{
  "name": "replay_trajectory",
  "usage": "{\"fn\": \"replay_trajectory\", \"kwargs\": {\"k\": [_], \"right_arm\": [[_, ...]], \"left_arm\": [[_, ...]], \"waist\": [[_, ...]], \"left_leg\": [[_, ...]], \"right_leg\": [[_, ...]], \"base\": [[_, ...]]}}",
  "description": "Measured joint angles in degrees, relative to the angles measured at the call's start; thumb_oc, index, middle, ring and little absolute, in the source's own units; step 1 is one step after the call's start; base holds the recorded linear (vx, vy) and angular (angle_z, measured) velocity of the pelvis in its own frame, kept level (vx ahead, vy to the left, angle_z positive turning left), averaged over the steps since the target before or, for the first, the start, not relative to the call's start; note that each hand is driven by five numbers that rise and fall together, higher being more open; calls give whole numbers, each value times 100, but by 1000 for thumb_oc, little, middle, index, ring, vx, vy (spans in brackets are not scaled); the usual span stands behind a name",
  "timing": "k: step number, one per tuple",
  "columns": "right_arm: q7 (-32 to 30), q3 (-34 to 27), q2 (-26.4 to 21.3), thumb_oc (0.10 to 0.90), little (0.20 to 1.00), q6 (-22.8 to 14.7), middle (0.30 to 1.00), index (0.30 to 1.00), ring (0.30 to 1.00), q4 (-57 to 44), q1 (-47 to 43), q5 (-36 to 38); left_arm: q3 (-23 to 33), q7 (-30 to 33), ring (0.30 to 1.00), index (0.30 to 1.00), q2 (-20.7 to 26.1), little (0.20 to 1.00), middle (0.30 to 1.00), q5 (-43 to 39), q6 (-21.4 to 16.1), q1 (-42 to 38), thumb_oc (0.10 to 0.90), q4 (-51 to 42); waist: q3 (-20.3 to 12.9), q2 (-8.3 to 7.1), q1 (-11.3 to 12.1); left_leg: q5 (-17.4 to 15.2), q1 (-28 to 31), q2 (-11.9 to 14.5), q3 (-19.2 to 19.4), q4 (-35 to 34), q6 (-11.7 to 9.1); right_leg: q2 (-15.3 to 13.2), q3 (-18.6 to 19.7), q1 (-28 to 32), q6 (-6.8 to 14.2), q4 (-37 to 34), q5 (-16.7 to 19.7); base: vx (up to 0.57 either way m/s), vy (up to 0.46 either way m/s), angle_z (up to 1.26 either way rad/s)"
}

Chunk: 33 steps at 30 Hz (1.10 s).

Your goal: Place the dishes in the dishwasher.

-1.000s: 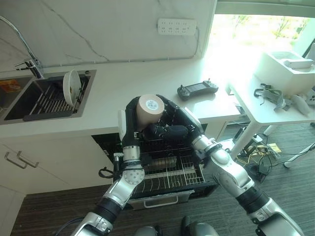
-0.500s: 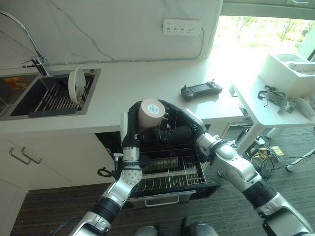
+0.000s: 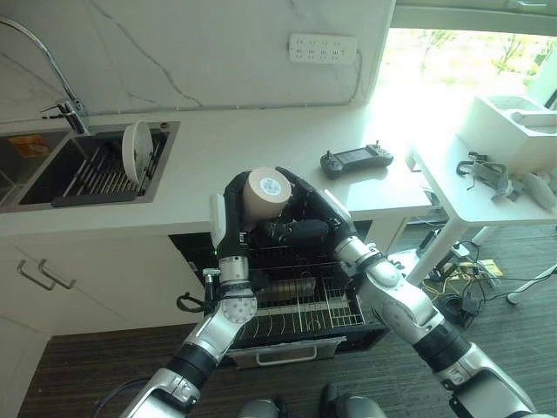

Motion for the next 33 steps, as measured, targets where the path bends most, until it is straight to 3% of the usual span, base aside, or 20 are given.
{"fn": "replay_trajectory", "kwargs": {"k": [5, 8, 17, 33], "right_arm": [[-296, 25, 209, 800, 900, -106, 900, 900, 900, 40, 0, 63], [-514, 130, 390, 800, 900, -298, 900, 900, 900, 288, 1, 144], [-535, 195, 558, 800, 900, -573, 900, 900, 900, 664, 120, 318], [-423, 283, 574, 800, 900, -779, 900, 900, 900, 851, 128, 229]], "left_arm": [[-87, 385, 300, 300, 4, 300, 300, 499, 39, 0, 400, -1], [-201, 500, 300, 300, 4, 300, 300, 620, 336, -37, 400, 2], [-377, 596, 300, 300, 14, 300, 300, 894, 750, -38, 400, 17], [-471, 601, 300, 300, 17, 300, 300, 884, 866, -38, 400, 20]], "waist": [[0, -1, 15], [-1, -1, -19], [-1, -2, -16], [-1, -1, 17]], "left_leg": [[-2, -5, -1, -7, 18, 0], [-27, -17, 1, -8, 50, -15], [-36, -39, 0, -4, 62, 3], [-52, -52, -7, -53, 64, -19]], "right_leg": [[-3, -8, 2, 0, 1, 0], [-3, -4, 0, 3, 16, -2], [-8, -5, -13, 7, 13, -3], [-16, -39, 3, 4, 10, -8]], "base": [[0, 0, 0], [0, 0, 0], [0, 0, 0], [7, -2, 1]]}}
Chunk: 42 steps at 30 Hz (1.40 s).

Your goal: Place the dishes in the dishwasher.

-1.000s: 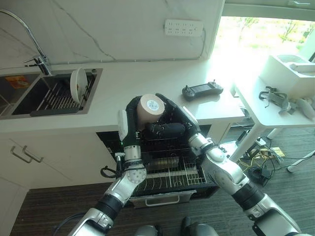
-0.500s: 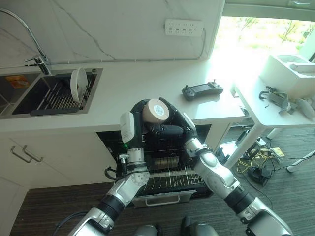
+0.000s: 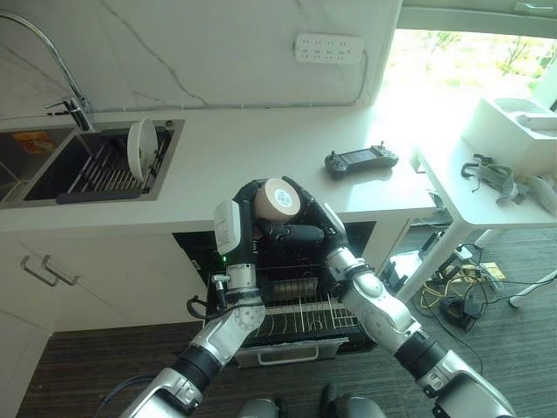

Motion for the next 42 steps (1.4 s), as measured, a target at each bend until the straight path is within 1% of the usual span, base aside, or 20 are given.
{"fn": "replay_trajectory", "kwargs": {"k": [1, 2, 3, 7, 8, 10, 18, 21, 22, 23, 25, 26, 29, 32, 33, 34, 36, 38, 40, 42], "right_arm": [[-7, 2, 0, 742, 813, -5, 813, 813, 813, 0, 0, -39], [-14, 1, -3, 577, 566, -8, 566, 566, 566, 0, 0, -138], [-31, 7, -17, 400, 300, -11, 300, 300, 300, 0, 0, -441], [-251, 18, -11, 400, 300, -70, 300, 300, 300, -2, -2, -736], [-332, 16, -17, 400, 300, -71, 300, 300, 300, -2, -2, -946], [-396, 17, -16, 400, 300, -82, 300, 300, 300, -4, -2, -1097], [-484, 24, -6, 400, 300, -94, 300, 300, 300, -5, -2, -1096], [-573, 31, -7, 400, 300, -90, 300, 300, 300, -6, -2, -1097], [-585, 31, -6, 400, 300, -91, 300, 300, 300, -8, -2, -1096], [-641, 31, -12, 400, 300, -84, 300, 300, 300, -21, -3, -1097], [-991, 67, -13, 400, 300, -37, 300, 300, 300, -118, -3, -1113], [-1147, 66, -20, 400, 300, -56, 300, 300, 300, -152, -3, -1140], [-1445, 64, -17, 400, 300, -137, 300, 300, 300, -203, -3, -924], [-1686, 59, -17, 400, 300, -267, 300, 300, 300, -203, -3, -873], [-1828, 51, -17, 400, 300, -342, 300, 300, 300, -203, -2, -857], [-2157, -32, 5, 400, 300, -464, 300, 300, 300, -203, 0, -848], [-2514, -248, 103, 400, 300, -705, 300, 300, 300, -203, 4, -799], [-2657, -269, 116, 400, 300, -873, 300, 300, 300, -206, 30, -795], [-2826, -387, 216, 400, 300, -1137, 300, 300, 300, -246, 63, -769], [-2849, -503, 215, 400, 300, -1232, 300, 300, 300, -334, 94, -677]], "left_arm": [[0, -6, 300, 300, 0, 300, 300, -6, -6, 0, 400, 0], [0, -21, 300, 300, 0, 300, 300, -31, -24, 0, 400, 0], [12, -51, 300, 300, 0, 300, 300, -59, -43, -1, 400, 0], [33, -78, 300, 300, -9, 300, 300, -88, -74, -1, 400, -15], [36, -168, 300, 300, -11, 300, 300, -218, -76, -3, 400, -60], [37, -225, 300, 300, -13, 300, 300, -290, -76, -8, 400, -84], [46, -307, 300, 300, -13, 300, 300, -335, -76, -34, 400, -85], [43, -425, 300, 300, -12, 300, 300, -464, -76, -57, 400, -93], [42, -441, 451, 451, -12, 451, 451, -488, -76, -67, 500, -93], [40, -482, 900, 900, -12, 900, 900, -515, -77, -66, 800, -94], [42, -738, 900, 900, -10, 900, 900, -803, -115, -139, 800, -94], [43, -900, 900, 900, -11, 900, 900, -963, -197, -167, 800, -97], [29, -1057, 900, 900, -25, 900, 900, -972, -332, -187, 800, -177], [-44, -1125, 900, 900, -28, 900, 900, -972, -480, -194, 800, -246], [-83, -1156, 900, 900, -28, 900, 900, -970, -531, -200, 800, -267], [-226, -1178, 900, 900, -35, 900, 900, -964, -554, -200, 800, -372], [-429, -1210, 900, 900, -89, 900, 900, -950, -648, -201, 800, -512], [-398, -1206, 900, 900, -223, 900, 900, -958, -666, -247, 800, -536], [-413, -1203, 900, 900, -267, 900, 900, -953, -721, -343, 800, -670], [-445, -1205, 900, 900, -314, 900, 900, -949, -766, -380, 800, -743]], "waist": [[0, 0, 0], [0, 0, 0], [0, 0, 1], [0, 1, 6], [0, 1, 4], [1, 1, 2], [2, 3, 2], [2, 4, 1], [3, 4, -4], [3, 6, 3], [9, 15, 2], [9, 23, -2], [10, 29, -17], [14, 40, -20], [19, 50, -28], [27, 78, -40], [41, 103, -44], [43, 108, -96], [57, 137, -190], [67, 164, -221]], "left_leg": [[0, -1, 0, 0, 0, 0], [0, -3, -2, -3, 0, -1], [0, -6, -3, -7, -1, -1], [2, -15, -5, -18, -2, -2], [2, -16, -7, -19, -4, -2], [2, -16, -9, -22, -8, -2], [3, -24, -11, -40, -12, -3], [4, -40, -14, -59, -13, -6], [8, -50, -16, -73, -13, -8], [23, -57, -17, -82, -13, 10], [35, -60, -19, -90, -44, -8], [35, -59, -24, -105, -45, -8], [39, -59, -30, -144, -67, -16], [38, -49, -29, -160, -83, -17], [34, -49, -30, -155, -84, -13], [27, -46, -34, -146, -87, -5], [20, -28, -46, -148, -93, 6], [5, 13, -49, -142, -102, 13], [-37, 23, -55, -138, -109, 61], [-49, 25, -53, -134, -113, 73]], "right_leg": [[-2, -3, 0, 0, 0, 0], [-4, -7, 0, 0, -1, 0], [-6, -11, 0, 1, -2, 0], [-8, -23, 0, 1, -10, 0], [-9, -23, 0, 1, -11, 0], [-12, -23, 0, 1, -11, -1], [-13, -38, 0, 4, -21, -2], [-19, -64, 0, 4, -26, -3], [-23, -83, 0, 4, -32, -2], [-25, -96, 0, 4, -34, -2], [-39, -125, 9, -1, -47, 2], [-40, -130, 15, -1, -50, 3], [-42, -170, 34, -1, -76, 3], [-40, -190, 51, -5, -94, -1], [-43, -189, 54, -5, -96, -1], [-57, -189, 60, -4, -95, 0], [-68, -187, 77, -3, -98, 0], [-71, -180, 115, 3, -100, -5], [-76, -167, 121, 8, -100, -7], [-76, -165, 121, 12, -100, -10]], "base": [[0, 0, 0], [0, 0, 0], [0, 0, 0], [0, 0, 0], [0, 0, 0], [0, 0, 0], [0, 0, 0], [-8, 2, 4], [-45, 14, 7], [-56, 15, 10], [-35, 6, 7], [-17, -2, 3], [-15, 0, 6], [-14, 19, 4], [-29, 52, 2], [-18, 39, 2], [-18, 31, 1], [0, 0, 0], [0, 0, 0], [0, 0, 0]]}}
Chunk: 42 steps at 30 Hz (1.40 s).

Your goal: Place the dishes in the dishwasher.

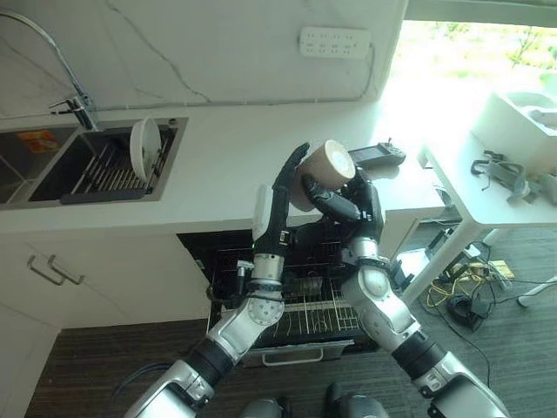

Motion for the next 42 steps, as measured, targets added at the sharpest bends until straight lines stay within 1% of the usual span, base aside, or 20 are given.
{"fn": "replay_trajectory", "kwargs": {"k": [2, 3, 7, 15, 18, 20, 21, 23, 25, 27, 29, 32, 35, 36, 37, 38, 40, 42], "right_arm": [[-53, -403, 3, 400, 300, -133, 300, 300, 300, -149, 102, 57], [-63, -582, 2, 400, 300, -269, 300, 300, 300, -204, 103, 220], [-96, -611, -2, 400, 300, -286, 300, 300, 300, -222, 114, 236], [-94, -613, -12, 400, 300, -482, 300, 300, 300, -227, 126, 339], [-21, -678, -56, 400, 300, -649, 300, 300, 300, -552, 198, 319], [219, -856, -153, 400, 300, -749, 300, 300, 300, -937, 465, 318], [415, -965, -238, 400, 300, -781, 300, 300, 300, -1133, 647, 318], [841, -1262, -432, 400, 300, -814, 300, 300, 300, -1530, 1087, 317], [1239, -1594, -692, 400, 300, -849, 300, 300, 300, -1908, 1678, 335], [1794, -1897, -805, 400, 300, -922, 300, 300, 300, -2008, 2237, 379], [2264, -1987, -867, 400, 300, -918, 300, 300, 300, -1963, 2608, 716], [3036, -2041, -851, 400, 300, -876, 300, 300, 300, -1917, 3018, 945], [3487, -2073, -848, 400, 300, -737, 300, 300, 300, -1887, 3060, 941], [3694, -2077, -848, 400, 300, -616, 300, 300, 300, -1865, 3061, 936], [3798, -2074, -848, 400, 300, -539, 300, 300, 300, -1841, 3062, 924], [4023, -2084, -854, 400, 300, -429, 300, 300, 300, -1674, 3076, 907], [4190, -2114, -868, 400, 300, -195, 300, 300, 300, -1335, 3235, 883], [4230, -2131, -891, 400, 300, -4, 300, 300, 300, -1027, 3389, 884]], "left_arm": [[-161, -4, 900, 900, -107, 900, 900, 5, -71, 12, 800, -155], [-341, -29, 900, 900, -107, 900, 900, 9, -100, 66, 800, -156], [-376, -26, 900, 900, -108, 900, 900, 20, -139, 237, 800, -168], [-380, 71, 900, 900, -89, 900, 900, 57, -130, 276, 800, -167], [-364, 73, 900, 900, -1, 900, 900, 55, -80, 457, 800, -154], [-294, 60, 900, 900, 70, 900, 900, 49, -39, 673, 800, -179], [-235, 18, 900, 900, 159, 900, 900, 6, 41, 830, 800, -179], [99, -260, 900, 900, 337, 900, 900, -56, 144, 1276, 800, -189], [450, -556, 900, 900, 494, 900, 900, -258, 149, 1825, 800, -303], [811, -836, 900, 900, 700, 900, 900, -268, 148, 2357, 800, -442], [1047, -1034, 900, 900, 893, 900, 900, -424, 139, 2674, 800, -451], [1651, -1395, 900, 900, 900, 900, 900, -470, 135, 3124, 800, -474], [1853, -1889, 900, 900, 1038, 900, 900, -467, 133, 3190, 800, -474], [1921, -2197, 900, 900, 1037, 900, 900, -466, 122, 3192, 800, -474], [1933, -2342, 900, 900, 1039, 900, 900, -466, 122, 3198, 800, -474], [1978, -2705, 900, 900, 1088, 900, 900, -466, 105, 3249, 800, -474], [2009, -3236, 900, 900, 1312, 900, 900, -465, 101, 3387, 800, -476], [2010, -3589, 900, 900, 1451, 900, 900, -466, 101, 3520, 800, -475]], "waist": [[9, 16, 6], [10, 17, -8], [10, 17, -102], [10, 17, -110], [10, 17, -132], [9, 16, -111], [9, 16, -112], [10, 16, -132], [10, 16, -131], [11, 11, -128], [12, 13, -118], [13, 14, -112], [13, 20, -114], [13, 20, -111], [13, 22, -110], [13, 27, -117], [10, 47, -116], [10, 98, -109]], "left_leg": [[-10, 2, 0, -1, -2, -1], [-5, 5, -1, 10, 0, -11], [3, 13, -2, 23, -2, -26], [7, 35, 3, 64, -10, -35], [-1, 44, 6, 76, -15, -30], [-1, 66, 4, 84, -51, -29], [-1, 95, 2, 107, -84, -30], [-14, 116, 3, 125, -123, -37], [-12, 131, 3, 126, -170, -38], [-6, 148, 7, 123, -196, -30], [13, 166, 9, 111, -224, -18], [34, 210, 7, 114, -303, -41], [37, 215, 11, 110, -307, -42], [37, 215, 11, 117, -310, -42], [40, 213, 11, 122, -311, -44], [46, 217, 14, 127, -315, -48], [50, 209, 14, 130, -342, -57], [57, 206, 12, 127, -370, -67]], "right_leg": [[0, -1, 0, 4, 1, -11], [0, 5, -1, 5, 0, -12], [1, 25, -1, 10, 1, -16], [11, 69, -7, 23, 6, -25], [13, 81, -10, 36, 7, -36], [13, 93, -10, 41, 11, -52], [14, 119, -9, 46, 14, -61], [21, 140, -11, 51, 9, -73], [26, 140, -15, 50, -4, -93], [36, 140, -15, 44, -4, -121], [46, 144, -17, 50, 4, -147], [54, 160, -26, 58, 18, -195], [58, 164, -42, 50, 51, -231], [58, 173, -56, 46, 73, -241], [58, 177, -68, 43, 83, -247], [58, 184, -73, 44, 94, -263], [58, 189, -107, 37, 121, -292], [57, 186, -124, 36, 135, -306]], "base": [[-15, 17, 0], [-31, 32, -2], [-2, 1, -1], [-1, 3, -2], [0, 0, 0], [-1, -1, -3], [0, -6, -11], [0, -16, -7], [-4, -19, 0], [-4, -52, -1], [1, -60, -1], [9, -56, -1], [5, -16, 0], [12, -34, -3], [14, -39, -4], [12, -40, -3], [3, -15, -1], [0, 0, 0]]}}
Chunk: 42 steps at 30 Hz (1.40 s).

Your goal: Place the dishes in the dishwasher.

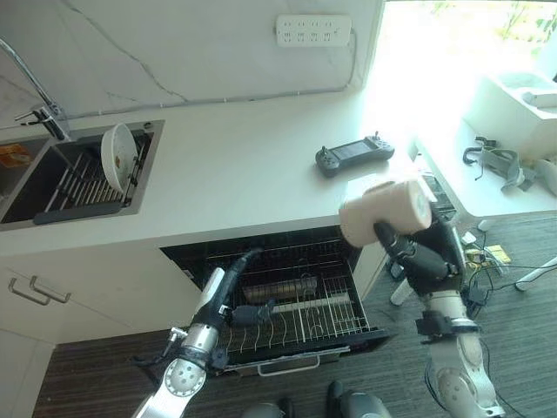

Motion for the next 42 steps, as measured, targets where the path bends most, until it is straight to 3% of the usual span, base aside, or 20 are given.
{"fn": "replay_trajectory", "kwargs": {"k": [5, 9, 20, 22, 24, 29, 35, 37, 39, 42], "right_arm": [[229, -98, -251, 400, 300, 192, 300, 300, 300, 84, 291, 5], [384, -158, -367, 400, 300, 281, 300, 300, 300, 83, 250, -18], [569, -71, -871, 400, 300, 642, 300, 300, 300, 962, 263, -1015], [633, 191, -1221, 400, 300, 702, 300, 300, 300, 1141, 112, -1379], [612, 289, -1344, 400, 300, 729, 300, 300, 300, 1185, -16, -1583], [468, 373, -1344, 400, 300, 746, 300, 300, 300, 1899, -450, -1805], [242, 628, -1227, 400, 300, 750, 300, 300, 300, 2460, -858, -1915], [120, 843, -1155, 400, 300, 738, 300, 300, 300, 2970, -1271, -2070], [107, 935, -1142, 400, 300, 742, 300, 300, 300, 3368, -1634, -2273], [99, 930, -1132, 400, 300, 745, 300, 300, 300, 3453, -1522, -2447]], "left_arm": [[122, -983, 900, 900, 69, 900, 900, -242, 5, 222, 800, 1], [115, -2051, 900, 900, 360, 900, 900, -535, 137, 291, 800, -118], [110, -3219, 900, 900, 1549, 900, 900, -518, 487, 227, 800, -228], [40, -3596, 900, 900, 2191, 900, 900, 54, 546, -10, 800, -383], [39, -3631, 900, 900, 2454, 900, 900, 491, 547, -66, 800, -449], [-128, -3504, 900, 900, 2480, 900, 900, 1274, 516, -94, 800, -431], [-435, -3209, 900, 900, 2478, 900, 900, 1968, 163, -470, 800, -440], [-770, -3113, 900, 900, 2484, 900, 900, 2153, 146, -909, 800, -431], [-935, -3013, 900, 900, 2468, 900, 900, 2241, 108, -1251, 800, -434], [-930, -2908, 900, 900, 2388, 900, 900, 2319, 29, -1205, 800, -446]], "waist": [[-2, 250, 9], [3, 266, 10], [0, 265, 109], [-5, 221, 176], [-4, 202, 217], [4, 161, 494], [40, 157, 626], [178, 204, 657], [532, 331, 678], [634, 443, 715]], "left_leg": [[17, 2, -5, -38, -54, -24], [-22, -2, -37, -140, -85, -54], [-16, -29, -79, -209, -83, -94], [-16, -30, -81, -225, -67, -99], [-33, -69, -74, -231, -52, -63], [-3, -123, -98, -313, 5, -76], [48, -207, -123, -451, 84, -16], [65, -201, -136, -484, 174, 18], [64, -195, -145, -540, 279, 20], [39, -142, -154, -494, 254, -1]], "right_leg": [[-12, -39, -1, -10, 5, -17], [-77, -145, -10, -22, 113, -98], [-202, -299, -2, -11, 216, -187], [-261, -433, 68, -9, 191, -185], [-334, -597, 151, 32, 172, -202], [-396, -684, 207, 63, 160, -214], [-425, -873, 358, 89, 12, -206], [-434, -930, 437, 107, 13, -194], [-443, -965, 527, 157, -6, -158], [-457, -987, 605, 184, -58, -123]], "base": [[6, 5, 3], [30, 37, 16], [27, 26, 8], [42, 20, 35], [37, 24, 53], [34, 26, 21], [32, 48, 26], [7, 44, 23], [53, 44, 18], [47, 47, 3]]}}
